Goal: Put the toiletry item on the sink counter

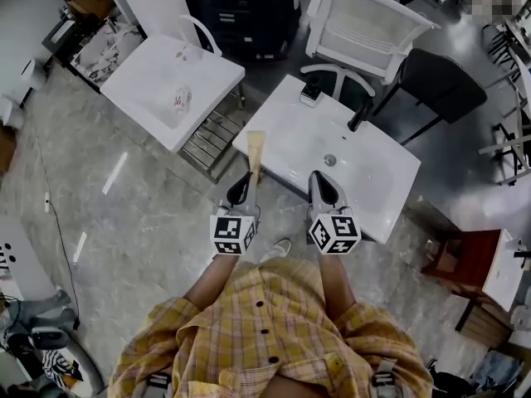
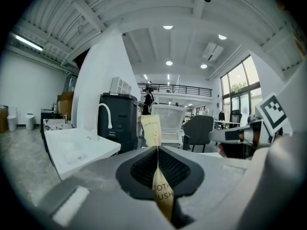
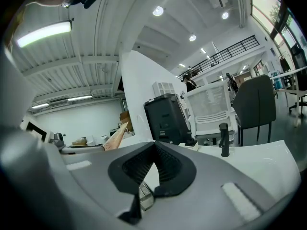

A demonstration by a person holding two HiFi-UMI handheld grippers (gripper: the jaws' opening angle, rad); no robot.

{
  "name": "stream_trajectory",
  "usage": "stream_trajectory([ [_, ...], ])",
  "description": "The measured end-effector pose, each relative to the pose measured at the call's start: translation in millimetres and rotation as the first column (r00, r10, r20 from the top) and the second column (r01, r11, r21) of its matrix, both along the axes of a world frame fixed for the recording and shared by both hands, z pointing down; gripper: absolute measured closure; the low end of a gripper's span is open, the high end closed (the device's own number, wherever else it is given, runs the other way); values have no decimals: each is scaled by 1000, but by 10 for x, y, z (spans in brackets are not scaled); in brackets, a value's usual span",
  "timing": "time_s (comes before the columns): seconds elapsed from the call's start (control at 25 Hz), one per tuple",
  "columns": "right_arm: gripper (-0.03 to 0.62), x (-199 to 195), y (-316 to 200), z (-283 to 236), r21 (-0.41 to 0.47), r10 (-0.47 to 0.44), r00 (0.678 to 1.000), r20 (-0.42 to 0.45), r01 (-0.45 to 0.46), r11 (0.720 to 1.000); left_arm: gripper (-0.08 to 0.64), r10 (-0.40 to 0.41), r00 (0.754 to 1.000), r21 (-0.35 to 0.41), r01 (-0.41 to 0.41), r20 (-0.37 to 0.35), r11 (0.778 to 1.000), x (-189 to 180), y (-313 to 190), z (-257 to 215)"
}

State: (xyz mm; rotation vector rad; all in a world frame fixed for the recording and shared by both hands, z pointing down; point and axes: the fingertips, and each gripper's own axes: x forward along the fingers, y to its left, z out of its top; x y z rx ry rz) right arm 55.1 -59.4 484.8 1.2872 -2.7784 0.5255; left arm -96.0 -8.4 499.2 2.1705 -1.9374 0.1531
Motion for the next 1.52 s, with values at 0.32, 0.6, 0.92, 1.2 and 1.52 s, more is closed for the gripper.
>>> stream_trajectory([
  [0.32,592,-84,-217,54,-12,-4,1000,-2,4,1000,555,16,1000,-11,-15,12,1000,-49,-295,35],
  [0.6,592,-154,-305,124,-32,15,1000,-9,-16,999,555,62,998,-26,-61,21,998,-105,-540,99],
  [0.92,592,-286,-519,196,-66,75,997,-28,-77,995,555,170,985,-107,-167,18,980,-237,-1030,235],
  [1.2,592,-348,-713,308,-97,139,989,-46,-143,985,555,232,973,-163,-225,22,961,-367,-1462,362],
  [1.52,592,-394,-829,454,-134,191,979,-69,-199,971,555,279,960,-223,-266,29,938,-457,-1916,568],
])
